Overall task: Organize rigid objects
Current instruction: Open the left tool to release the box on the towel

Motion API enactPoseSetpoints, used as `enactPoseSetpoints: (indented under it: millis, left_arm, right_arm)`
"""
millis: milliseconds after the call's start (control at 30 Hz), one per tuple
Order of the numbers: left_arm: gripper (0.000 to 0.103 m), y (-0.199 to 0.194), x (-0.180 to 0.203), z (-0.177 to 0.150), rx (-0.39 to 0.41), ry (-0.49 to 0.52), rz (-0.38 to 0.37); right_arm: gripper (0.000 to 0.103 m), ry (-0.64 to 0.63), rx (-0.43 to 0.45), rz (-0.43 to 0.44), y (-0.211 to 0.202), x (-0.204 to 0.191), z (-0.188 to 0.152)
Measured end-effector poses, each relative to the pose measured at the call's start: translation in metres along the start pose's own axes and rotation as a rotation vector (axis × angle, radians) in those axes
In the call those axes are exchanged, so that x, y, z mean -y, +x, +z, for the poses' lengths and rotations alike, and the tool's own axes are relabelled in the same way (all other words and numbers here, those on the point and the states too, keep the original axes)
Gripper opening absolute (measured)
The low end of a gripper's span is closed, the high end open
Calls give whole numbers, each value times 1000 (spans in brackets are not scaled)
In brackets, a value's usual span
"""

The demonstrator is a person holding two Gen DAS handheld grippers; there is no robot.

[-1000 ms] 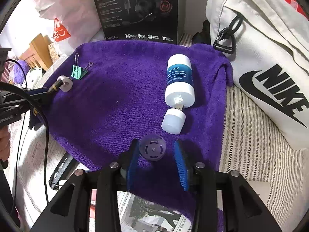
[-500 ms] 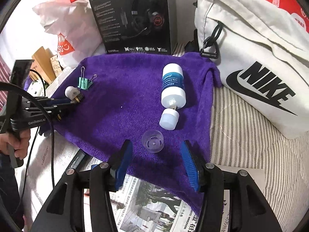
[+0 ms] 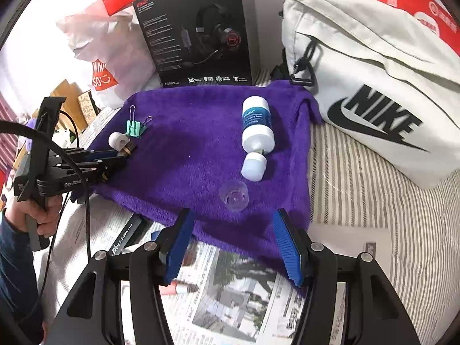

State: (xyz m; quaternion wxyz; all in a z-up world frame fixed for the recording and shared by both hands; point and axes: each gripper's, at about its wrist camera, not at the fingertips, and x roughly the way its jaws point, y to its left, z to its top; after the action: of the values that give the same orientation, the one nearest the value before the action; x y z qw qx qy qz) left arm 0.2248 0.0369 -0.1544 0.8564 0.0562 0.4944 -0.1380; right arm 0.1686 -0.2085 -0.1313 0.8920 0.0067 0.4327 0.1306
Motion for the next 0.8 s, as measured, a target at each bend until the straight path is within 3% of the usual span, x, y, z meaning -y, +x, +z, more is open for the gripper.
enactPoseSetpoints:
  millis: [300,467,633,800]
  left_arm:
    - [29,-12,0,-8,-41,-46,-6]
    - [29,-46,18,-19,11,-13,25]
    - [29,-71,49,-37,46,23,-65]
    - [29,-56,83,-49,5,63,-93]
  right_arm:
    - [61,-18,55,-1,-35,-7,-12]
    - [62,1,77,16,-50,-8,-24]
    - [62,32,92,16,-62,-4,-36]
    - [62,54,99,4,-73,5,-45]
